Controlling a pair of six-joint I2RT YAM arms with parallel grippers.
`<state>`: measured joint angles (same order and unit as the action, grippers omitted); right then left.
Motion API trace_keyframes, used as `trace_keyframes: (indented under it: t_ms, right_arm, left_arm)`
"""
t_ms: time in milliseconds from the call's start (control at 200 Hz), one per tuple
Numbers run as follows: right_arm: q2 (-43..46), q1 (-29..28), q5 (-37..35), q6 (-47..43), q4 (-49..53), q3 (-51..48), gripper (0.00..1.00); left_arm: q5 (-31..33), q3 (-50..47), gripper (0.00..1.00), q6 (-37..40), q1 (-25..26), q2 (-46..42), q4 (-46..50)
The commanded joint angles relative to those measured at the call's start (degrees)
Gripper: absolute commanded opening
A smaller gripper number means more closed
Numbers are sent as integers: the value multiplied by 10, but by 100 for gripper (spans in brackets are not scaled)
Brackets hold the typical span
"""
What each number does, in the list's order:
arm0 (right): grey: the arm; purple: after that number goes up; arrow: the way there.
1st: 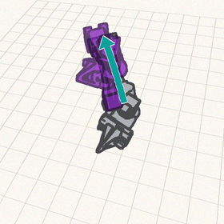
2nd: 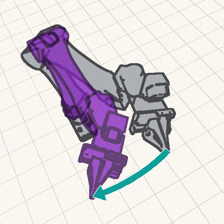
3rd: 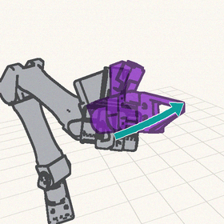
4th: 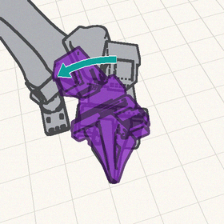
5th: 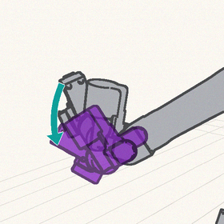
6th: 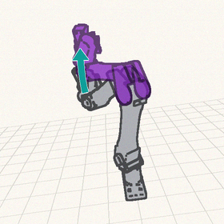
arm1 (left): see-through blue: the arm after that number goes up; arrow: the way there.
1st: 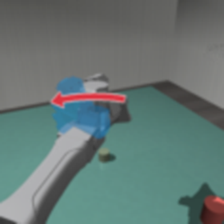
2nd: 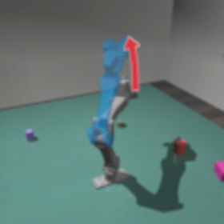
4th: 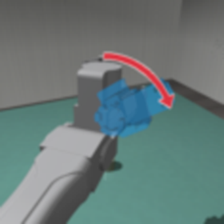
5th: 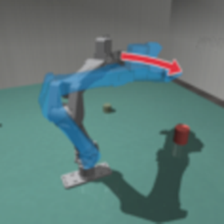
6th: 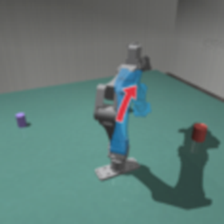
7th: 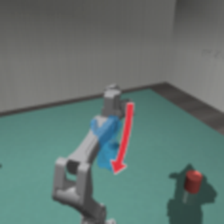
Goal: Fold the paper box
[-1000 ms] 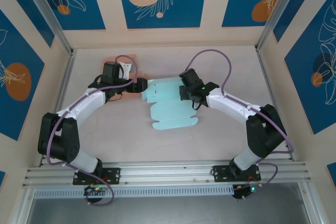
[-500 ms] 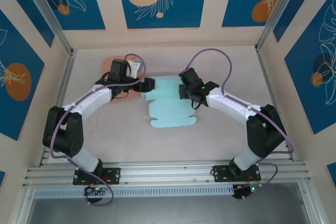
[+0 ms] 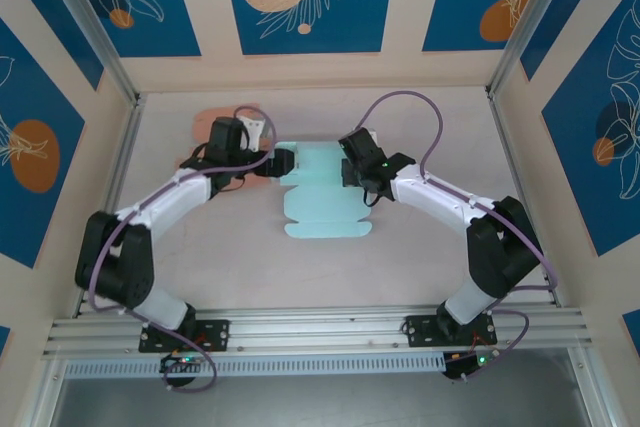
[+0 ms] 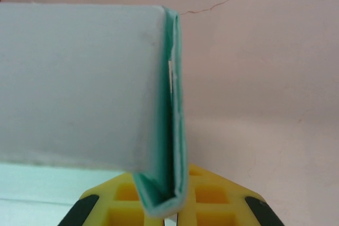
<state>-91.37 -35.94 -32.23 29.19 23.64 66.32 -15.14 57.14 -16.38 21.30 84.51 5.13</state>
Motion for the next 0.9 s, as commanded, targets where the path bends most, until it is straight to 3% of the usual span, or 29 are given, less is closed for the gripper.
trace_keyframes:
  t_ms: [0, 135, 360, 620, 895]
  right_arm:
    - [-1, -4, -12, 18, -7, 8, 6]
    - [-2, -5, -9, 24, -13, 2, 6]
    - [3, -8, -4, 28, -25, -6, 6]
    - [13, -15, -9, 31, -33, -13, 6]
    - [19, -23, -19, 35, -35, -14, 6]
  left_arm:
    - [68, -54, 100, -50, 5, -98, -19]
    - [69, -132, 100, -114, 5, -175, -28]
    - [-63, -234, 99, -227, 20, -184, -150]
    - [-39, -238, 100, -231, 66, -149, -213]
    - [-2, -237, 99, -252, 71, -87, -293]
